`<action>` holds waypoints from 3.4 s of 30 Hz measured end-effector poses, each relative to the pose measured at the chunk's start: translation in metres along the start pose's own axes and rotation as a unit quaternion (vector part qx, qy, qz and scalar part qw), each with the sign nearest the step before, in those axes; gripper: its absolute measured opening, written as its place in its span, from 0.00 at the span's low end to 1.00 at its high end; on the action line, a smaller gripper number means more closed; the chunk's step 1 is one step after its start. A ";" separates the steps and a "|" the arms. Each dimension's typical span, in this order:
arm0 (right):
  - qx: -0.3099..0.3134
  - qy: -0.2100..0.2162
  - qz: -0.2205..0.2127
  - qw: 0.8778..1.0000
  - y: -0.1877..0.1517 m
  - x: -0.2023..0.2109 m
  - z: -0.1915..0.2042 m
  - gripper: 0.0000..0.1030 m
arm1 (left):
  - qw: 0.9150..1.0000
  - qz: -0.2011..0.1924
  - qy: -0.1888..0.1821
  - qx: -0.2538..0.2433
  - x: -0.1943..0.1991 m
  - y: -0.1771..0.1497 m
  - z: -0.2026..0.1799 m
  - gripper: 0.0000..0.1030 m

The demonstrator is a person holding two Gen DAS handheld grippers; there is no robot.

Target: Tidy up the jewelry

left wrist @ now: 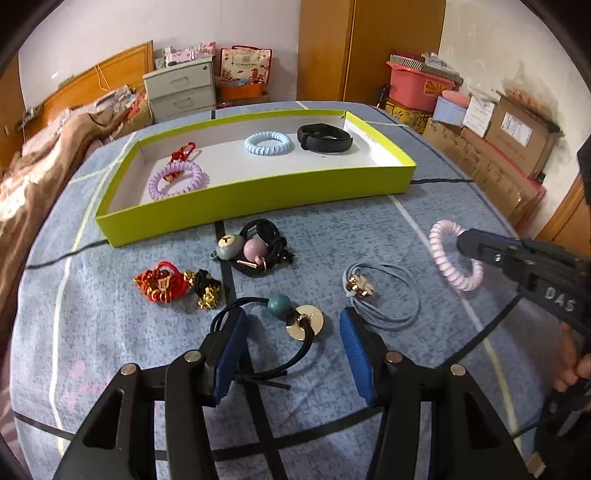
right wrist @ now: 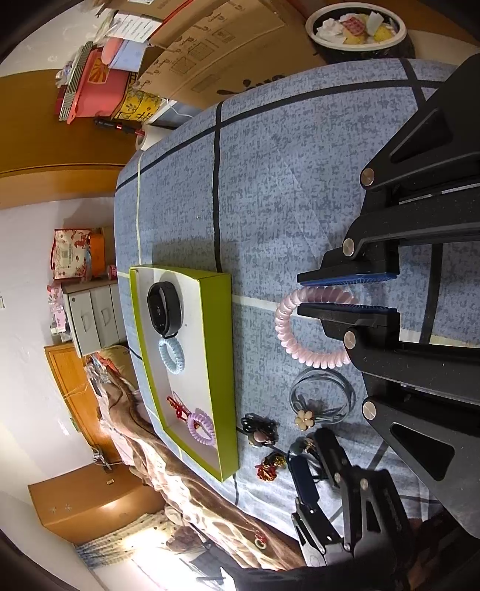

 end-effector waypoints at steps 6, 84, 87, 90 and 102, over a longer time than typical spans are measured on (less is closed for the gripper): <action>-0.002 0.003 -0.002 1.000 0.001 0.000 -0.001 0.09 | 1.000 -0.005 0.006 0.006 0.002 0.001 0.005 0.38; 0.011 -0.030 0.006 0.999 0.103 -0.065 0.016 0.09 | 0.997 -0.038 -0.042 0.058 -0.035 0.138 0.070 0.21; 0.015 -0.034 0.012 0.999 0.103 -0.069 0.017 0.09 | 0.997 -0.027 -0.041 0.059 -0.045 0.137 0.071 0.21; 0.020 -0.038 0.015 0.999 0.102 -0.072 0.018 0.09 | 0.997 -0.019 -0.038 0.059 -0.052 0.137 0.070 0.21; 0.025 -0.043 0.027 0.998 0.099 -0.081 0.017 0.09 | 0.998 0.001 -0.024 0.052 -0.070 0.135 0.068 0.21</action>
Point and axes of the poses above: each gripper's, at about its wrist camera, not at the fingertips, and x roughly against the way its jaws point, z to its left, y to its top, the point moved 5 cm from there along -x, roughly the way its jaws point, and after that the axes turned 3 degrees about z, right-handed, at the moved point
